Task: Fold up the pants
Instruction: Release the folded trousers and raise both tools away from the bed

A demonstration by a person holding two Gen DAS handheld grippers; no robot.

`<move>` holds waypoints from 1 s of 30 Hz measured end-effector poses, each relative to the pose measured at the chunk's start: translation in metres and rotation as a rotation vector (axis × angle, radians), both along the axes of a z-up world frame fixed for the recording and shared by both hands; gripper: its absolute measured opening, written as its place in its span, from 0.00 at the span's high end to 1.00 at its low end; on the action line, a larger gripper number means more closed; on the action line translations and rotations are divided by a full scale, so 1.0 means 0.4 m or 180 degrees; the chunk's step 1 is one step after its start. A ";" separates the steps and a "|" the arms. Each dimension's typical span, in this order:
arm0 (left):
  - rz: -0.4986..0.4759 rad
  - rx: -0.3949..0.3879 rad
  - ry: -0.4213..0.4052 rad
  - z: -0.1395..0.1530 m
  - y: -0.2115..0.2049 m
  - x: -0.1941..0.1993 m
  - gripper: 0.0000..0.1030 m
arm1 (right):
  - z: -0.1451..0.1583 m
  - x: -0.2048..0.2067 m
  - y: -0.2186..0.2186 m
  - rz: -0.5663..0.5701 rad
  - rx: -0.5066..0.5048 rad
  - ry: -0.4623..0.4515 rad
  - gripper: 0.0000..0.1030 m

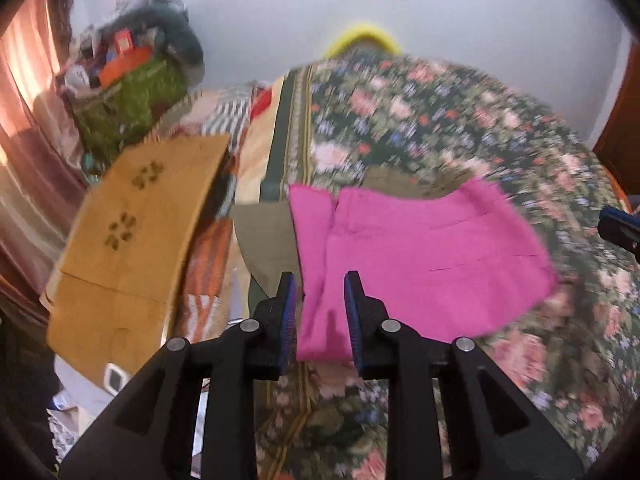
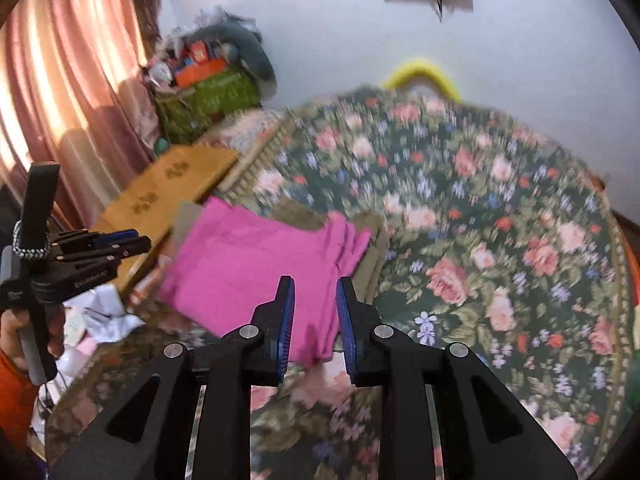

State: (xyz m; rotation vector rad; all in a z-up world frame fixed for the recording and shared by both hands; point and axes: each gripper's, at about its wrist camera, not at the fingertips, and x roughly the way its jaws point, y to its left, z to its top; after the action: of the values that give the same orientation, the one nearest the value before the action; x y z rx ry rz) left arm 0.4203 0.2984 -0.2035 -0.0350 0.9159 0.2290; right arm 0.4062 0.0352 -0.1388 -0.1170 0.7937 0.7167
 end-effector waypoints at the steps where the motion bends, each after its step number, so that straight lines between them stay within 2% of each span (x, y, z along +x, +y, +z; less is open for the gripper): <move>1: -0.0033 0.0029 -0.0098 0.043 -0.024 -0.030 0.77 | 0.026 -0.021 -0.011 0.0003 0.0061 -0.0068 0.81; 7: -0.0286 0.0076 -0.0563 0.237 -0.148 -0.190 0.77 | 0.185 -0.174 -0.088 0.0061 0.0483 -0.0409 0.81; 10: -0.0393 0.0186 -0.0893 0.341 -0.222 -0.311 0.77 | 0.259 -0.261 -0.129 0.0108 0.0667 -0.0616 0.81; 14: -0.0437 0.0203 -0.1230 0.440 -0.289 -0.455 0.77 | 0.339 -0.383 -0.183 0.0144 0.0857 -0.0908 0.81; 20: -0.0447 0.0293 -0.1722 0.539 -0.378 -0.661 0.76 | 0.405 -0.540 -0.249 0.0108 0.0903 -0.1405 0.81; 23: -0.0450 0.0326 -0.1894 0.568 -0.414 -0.746 0.67 | 0.421 -0.604 -0.278 0.0098 0.0990 -0.1488 0.81; 24: -0.0443 0.0351 -0.1942 0.576 -0.424 -0.769 0.57 | 0.423 -0.619 -0.284 0.0095 0.1000 -0.1507 0.76; 25: -0.0424 0.0385 -0.2009 0.582 -0.438 -0.798 0.46 | 0.425 -0.637 -0.289 0.0085 0.1006 -0.1536 0.66; 26: -0.0410 0.0400 -0.2053 0.583 -0.447 -0.818 0.41 | 0.425 -0.650 -0.292 0.0058 0.1011 -0.1569 0.59; 27: -0.0399 0.0414 -0.2102 0.585 -0.459 -0.840 0.35 | 0.424 -0.665 -0.296 0.0032 0.1031 -0.1618 0.49; 30: -0.0347 0.0406 -0.2158 0.584 -0.482 -0.888 0.30 | 0.422 -0.685 -0.306 -0.0024 0.1061 -0.1704 0.34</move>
State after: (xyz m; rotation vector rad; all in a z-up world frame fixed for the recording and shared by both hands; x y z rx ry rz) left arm 0.0652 0.1055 0.0302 0.0535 0.2263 0.1565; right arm 0.1321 -0.0870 0.0299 -0.0014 0.1588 0.7559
